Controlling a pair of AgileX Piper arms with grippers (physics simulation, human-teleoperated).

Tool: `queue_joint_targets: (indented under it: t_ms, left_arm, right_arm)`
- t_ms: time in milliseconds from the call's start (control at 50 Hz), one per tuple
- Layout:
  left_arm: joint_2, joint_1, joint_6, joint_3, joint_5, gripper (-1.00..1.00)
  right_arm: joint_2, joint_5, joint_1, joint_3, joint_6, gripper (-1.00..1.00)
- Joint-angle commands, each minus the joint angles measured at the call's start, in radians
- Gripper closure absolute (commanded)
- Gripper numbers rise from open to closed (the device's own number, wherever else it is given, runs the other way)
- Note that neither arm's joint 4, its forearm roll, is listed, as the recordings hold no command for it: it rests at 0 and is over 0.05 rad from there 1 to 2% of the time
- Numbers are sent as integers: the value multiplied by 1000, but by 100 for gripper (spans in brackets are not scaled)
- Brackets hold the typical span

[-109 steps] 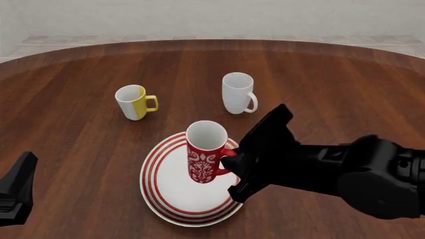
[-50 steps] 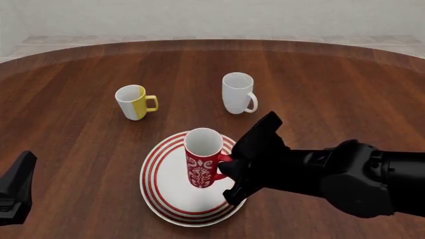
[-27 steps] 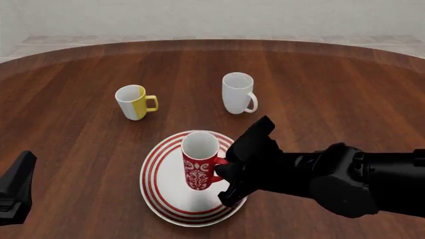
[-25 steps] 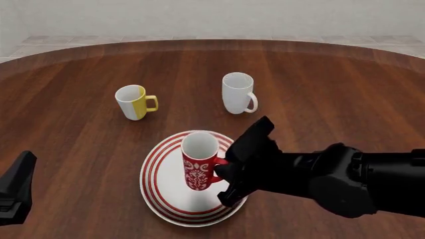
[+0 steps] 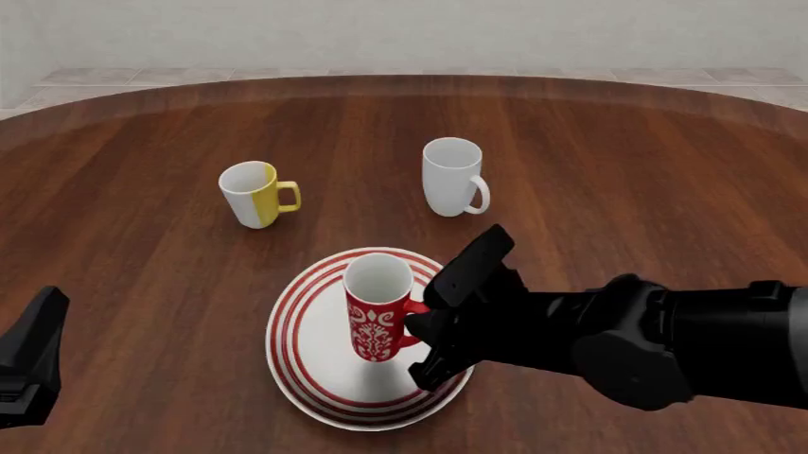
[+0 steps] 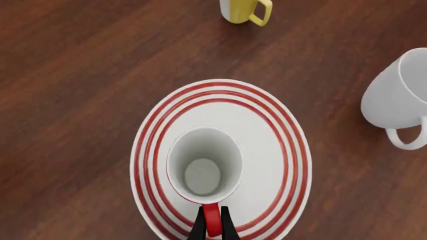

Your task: Pick up the red mug and put it on the plate

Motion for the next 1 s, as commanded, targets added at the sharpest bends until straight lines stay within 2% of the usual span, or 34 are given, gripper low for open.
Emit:
queue_joint_targets:
  t_ms: [20,1000]
  left_arm:
    - [0,-1,-1,-8,8,-100]
    - [0,-7,-2,-6,5,-100]
  right_arm:
    - [17,-15,-3,-5,12,100]
    - [95,-74,-9,-4,23,100]
